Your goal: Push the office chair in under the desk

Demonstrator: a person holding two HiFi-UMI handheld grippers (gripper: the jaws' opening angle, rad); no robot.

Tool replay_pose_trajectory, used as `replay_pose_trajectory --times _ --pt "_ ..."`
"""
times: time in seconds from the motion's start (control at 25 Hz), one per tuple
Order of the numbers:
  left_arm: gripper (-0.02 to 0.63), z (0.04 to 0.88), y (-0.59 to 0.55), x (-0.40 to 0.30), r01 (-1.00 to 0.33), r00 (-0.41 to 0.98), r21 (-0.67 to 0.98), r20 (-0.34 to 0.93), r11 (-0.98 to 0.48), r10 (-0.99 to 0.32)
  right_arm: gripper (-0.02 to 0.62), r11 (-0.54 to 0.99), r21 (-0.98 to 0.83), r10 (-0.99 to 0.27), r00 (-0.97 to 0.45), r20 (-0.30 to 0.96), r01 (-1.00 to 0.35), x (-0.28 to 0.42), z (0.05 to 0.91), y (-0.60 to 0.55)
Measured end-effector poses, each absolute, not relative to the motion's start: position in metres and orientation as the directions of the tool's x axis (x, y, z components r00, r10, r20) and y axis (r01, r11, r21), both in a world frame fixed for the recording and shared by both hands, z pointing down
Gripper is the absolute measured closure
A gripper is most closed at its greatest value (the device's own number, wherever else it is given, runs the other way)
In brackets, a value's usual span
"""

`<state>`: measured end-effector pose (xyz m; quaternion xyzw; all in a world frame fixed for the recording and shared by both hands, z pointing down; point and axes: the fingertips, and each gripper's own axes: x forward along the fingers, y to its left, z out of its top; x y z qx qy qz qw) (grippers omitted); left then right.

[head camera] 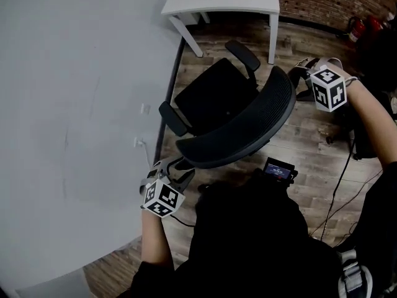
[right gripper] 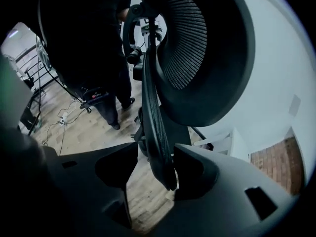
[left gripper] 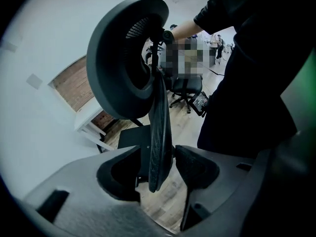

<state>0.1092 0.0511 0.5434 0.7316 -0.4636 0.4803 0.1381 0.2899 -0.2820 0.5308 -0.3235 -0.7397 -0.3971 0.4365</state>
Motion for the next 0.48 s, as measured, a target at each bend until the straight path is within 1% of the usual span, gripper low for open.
replay_pose_trajectory --times 0.12,0.16,0.24,0.44,0.48 --pt "0.38 0.544 0.046 0.108 -0.809 0.109 -0.246 0.829 -0.534 -0.548 0.429 0.459 0.314 0.133 -0.413 0.901 0.831 0.282 0.533 -0.282" --pt "0.381 0.545 0.045 0.108 -0.808 0.11 -0.248 0.827 -0.535 -0.551 0.441 0.455 0.318 0.13 -0.416 0.9 0.832 0.28 0.533 -0.282" --pt "0.385 0.544 0.043 0.111 -0.8 0.113 -0.258 0.821 -0.541 -0.559 0.443 0.455 0.32 0.133 -0.419 0.898 0.831 0.279 0.533 -0.28" --pt "0.449 0.547 0.043 0.118 -0.773 0.124 -0.26 0.833 -0.579 -0.539 0.446 0.46 0.326 0.136 -0.429 0.893 0.826 0.28 0.532 -0.278" --pt "0.451 0.548 0.043 0.119 -0.772 0.129 -0.256 0.834 -0.581 -0.537 0.446 0.46 0.328 0.134 -0.429 0.893 0.825 0.28 0.532 -0.278"
